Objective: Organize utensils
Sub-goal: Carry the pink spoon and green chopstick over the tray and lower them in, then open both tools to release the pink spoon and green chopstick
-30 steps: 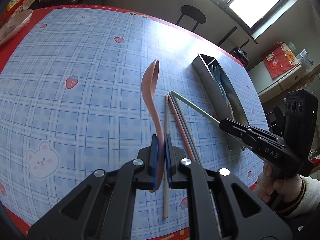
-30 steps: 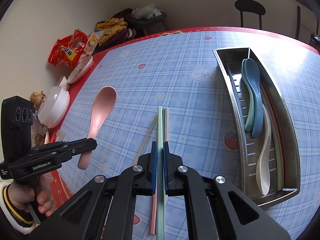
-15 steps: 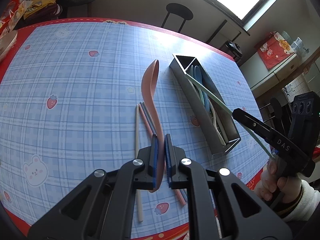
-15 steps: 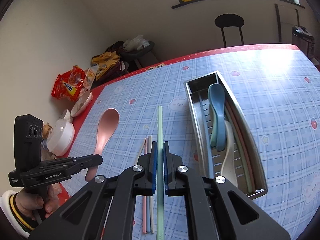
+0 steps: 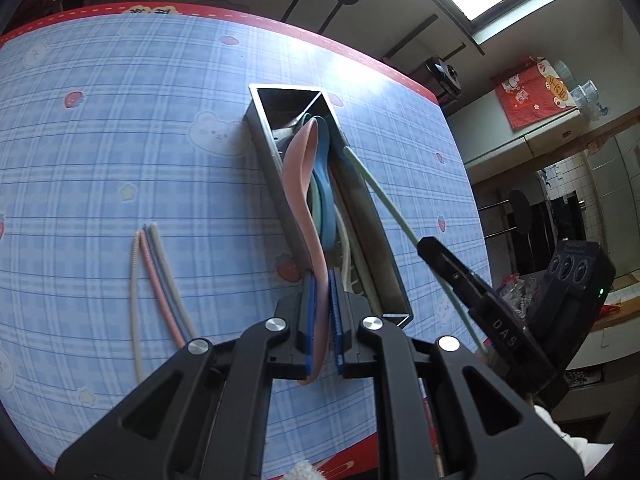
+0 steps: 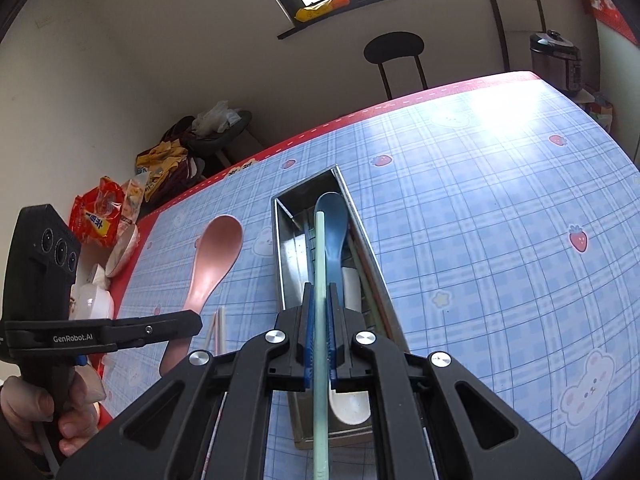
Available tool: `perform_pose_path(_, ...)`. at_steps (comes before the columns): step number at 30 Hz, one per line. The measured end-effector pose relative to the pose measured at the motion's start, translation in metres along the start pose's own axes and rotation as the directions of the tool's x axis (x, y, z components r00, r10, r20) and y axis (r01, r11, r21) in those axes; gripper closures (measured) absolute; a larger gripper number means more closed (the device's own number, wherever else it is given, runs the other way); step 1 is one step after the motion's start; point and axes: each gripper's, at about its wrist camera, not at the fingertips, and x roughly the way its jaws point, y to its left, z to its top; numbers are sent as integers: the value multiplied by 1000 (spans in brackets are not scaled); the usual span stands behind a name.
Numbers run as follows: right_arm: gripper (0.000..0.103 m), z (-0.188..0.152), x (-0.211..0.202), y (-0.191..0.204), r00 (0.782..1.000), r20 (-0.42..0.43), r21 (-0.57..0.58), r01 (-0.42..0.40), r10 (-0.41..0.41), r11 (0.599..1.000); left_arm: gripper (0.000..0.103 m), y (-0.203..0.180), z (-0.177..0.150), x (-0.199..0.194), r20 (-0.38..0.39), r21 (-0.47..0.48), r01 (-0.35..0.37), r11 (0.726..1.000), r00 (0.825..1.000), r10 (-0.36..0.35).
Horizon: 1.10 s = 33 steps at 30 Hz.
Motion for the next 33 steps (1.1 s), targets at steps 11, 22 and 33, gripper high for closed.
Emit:
perform_pose_path(11,97,9,29,-4,999,-26,9,43,-43,999,92,-6,50,66,-83,-142,18,990,996,-30)
perform_pose_path(22,97,4,44,4,987,-90,-15,135,-136,991,92,-11,60,94,-121,-152,46,987,991,-65)
perform_pose_path(33,97,19,69,4,983,-108,-61,140,-146,988,92,-2,74,107,-135,-169,48,984,988,-71)
